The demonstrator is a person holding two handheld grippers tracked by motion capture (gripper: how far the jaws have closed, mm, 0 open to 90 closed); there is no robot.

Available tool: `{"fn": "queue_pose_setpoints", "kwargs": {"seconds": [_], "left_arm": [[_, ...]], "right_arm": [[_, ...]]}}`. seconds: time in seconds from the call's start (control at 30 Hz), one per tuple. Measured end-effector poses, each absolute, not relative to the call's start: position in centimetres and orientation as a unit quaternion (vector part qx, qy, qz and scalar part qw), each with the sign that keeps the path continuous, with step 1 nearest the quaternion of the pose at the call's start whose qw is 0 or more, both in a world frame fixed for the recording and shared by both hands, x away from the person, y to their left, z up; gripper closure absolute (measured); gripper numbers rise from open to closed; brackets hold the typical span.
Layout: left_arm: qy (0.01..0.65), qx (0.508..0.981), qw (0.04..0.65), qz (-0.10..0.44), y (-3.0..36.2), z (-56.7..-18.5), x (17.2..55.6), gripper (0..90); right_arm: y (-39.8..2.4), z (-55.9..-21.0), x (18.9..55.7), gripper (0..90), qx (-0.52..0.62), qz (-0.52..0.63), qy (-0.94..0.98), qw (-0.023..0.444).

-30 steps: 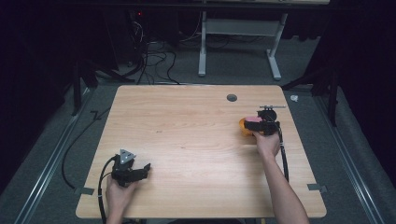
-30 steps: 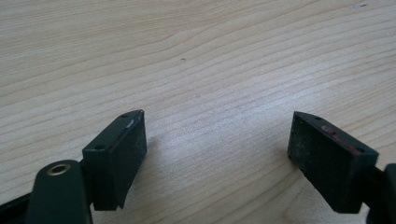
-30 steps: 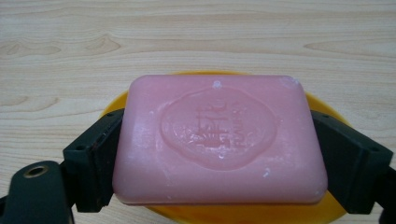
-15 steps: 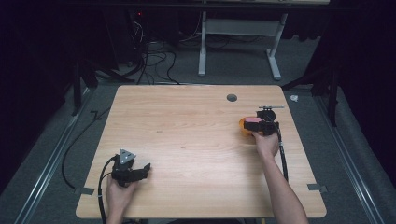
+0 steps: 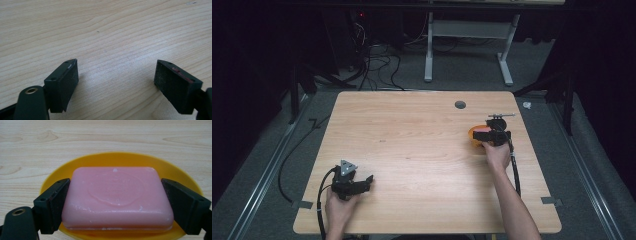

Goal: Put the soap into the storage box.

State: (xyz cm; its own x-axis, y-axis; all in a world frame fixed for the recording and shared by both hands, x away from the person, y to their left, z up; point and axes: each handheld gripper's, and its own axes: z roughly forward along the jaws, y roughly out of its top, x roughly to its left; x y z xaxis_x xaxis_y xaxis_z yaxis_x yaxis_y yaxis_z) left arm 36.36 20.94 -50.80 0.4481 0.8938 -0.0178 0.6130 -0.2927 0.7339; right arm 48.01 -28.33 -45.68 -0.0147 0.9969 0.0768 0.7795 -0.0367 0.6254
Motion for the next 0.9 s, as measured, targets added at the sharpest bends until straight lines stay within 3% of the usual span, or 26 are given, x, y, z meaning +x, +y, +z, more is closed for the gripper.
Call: {"fn": "queue_pose_setpoints", "kwargs": {"seconds": [0.9], "left_arm": [[0.484, 0.778, 0.345, 0.204, 20.9, -50.8, 36.4, 20.0]], "right_arm": [[-28.5, -42.9, 46.1, 14.8, 0.635, 0.313, 0.668, 0.229]]}}
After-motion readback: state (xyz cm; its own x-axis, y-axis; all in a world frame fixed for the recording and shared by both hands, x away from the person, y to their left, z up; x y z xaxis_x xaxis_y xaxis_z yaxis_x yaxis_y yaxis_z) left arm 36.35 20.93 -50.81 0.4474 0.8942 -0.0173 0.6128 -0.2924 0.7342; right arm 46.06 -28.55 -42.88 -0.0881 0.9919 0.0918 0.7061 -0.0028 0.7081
